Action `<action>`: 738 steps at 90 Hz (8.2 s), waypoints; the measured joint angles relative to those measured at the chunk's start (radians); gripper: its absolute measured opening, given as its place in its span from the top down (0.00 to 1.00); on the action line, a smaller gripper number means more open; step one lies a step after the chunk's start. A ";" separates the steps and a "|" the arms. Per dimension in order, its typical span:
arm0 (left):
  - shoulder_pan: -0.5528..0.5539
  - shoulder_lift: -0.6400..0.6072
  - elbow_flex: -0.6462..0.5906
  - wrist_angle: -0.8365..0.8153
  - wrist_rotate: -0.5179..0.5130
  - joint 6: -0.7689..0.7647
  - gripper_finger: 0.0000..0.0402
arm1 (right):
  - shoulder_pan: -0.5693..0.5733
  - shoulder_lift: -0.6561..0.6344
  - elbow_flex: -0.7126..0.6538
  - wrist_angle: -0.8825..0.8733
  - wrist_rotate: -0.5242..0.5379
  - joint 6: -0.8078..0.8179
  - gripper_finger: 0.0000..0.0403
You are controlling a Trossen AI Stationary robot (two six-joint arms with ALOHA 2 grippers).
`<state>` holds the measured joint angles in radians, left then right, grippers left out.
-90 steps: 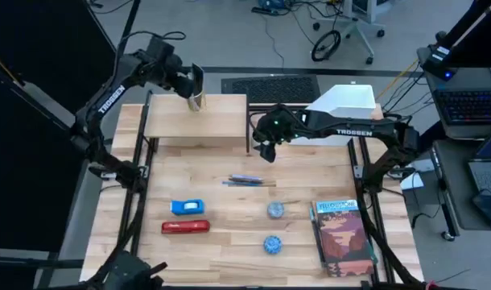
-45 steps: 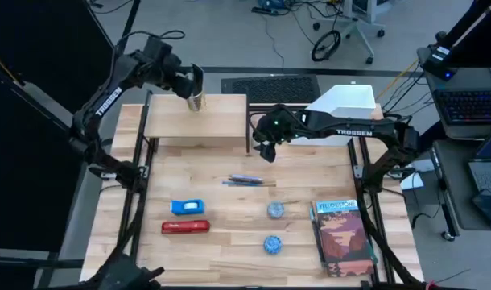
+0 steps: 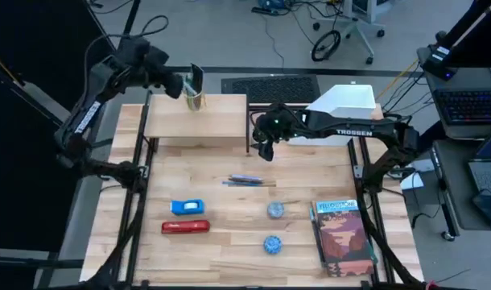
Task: Stock shelves
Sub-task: Remove the purple pen from the gold pen holder, then remove the green pen from the gold pen holder
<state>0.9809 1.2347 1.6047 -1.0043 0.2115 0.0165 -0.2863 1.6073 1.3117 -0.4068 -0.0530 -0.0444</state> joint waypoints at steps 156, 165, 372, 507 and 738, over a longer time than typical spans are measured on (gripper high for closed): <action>-0.565 -0.023 0.001 0.000 0.223 0.123 0.92 | 0.175 0.225 0.389 0.277 -0.009 0.172 0.90; -0.565 -0.022 0.001 -0.004 0.220 0.121 0.92 | 0.174 0.223 0.390 0.263 -0.010 0.173 0.95; -0.563 -0.032 0.001 -0.165 -0.176 0.199 0.50 | 0.226 0.373 -0.304 0.641 0.052 0.183 0.89; -0.013 0.143 0.001 0.049 -0.105 -0.037 0.50 | -0.009 -0.059 -0.176 0.273 0.073 0.045 0.47; -0.028 0.160 0.068 -0.032 -0.158 -0.059 0.94 | -0.036 -0.058 -0.177 0.202 0.082 -0.076 0.47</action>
<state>0.9531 1.3950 1.6728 -1.0361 0.0538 -0.0421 -0.3225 1.5490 1.1343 -0.2047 0.0288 -0.1207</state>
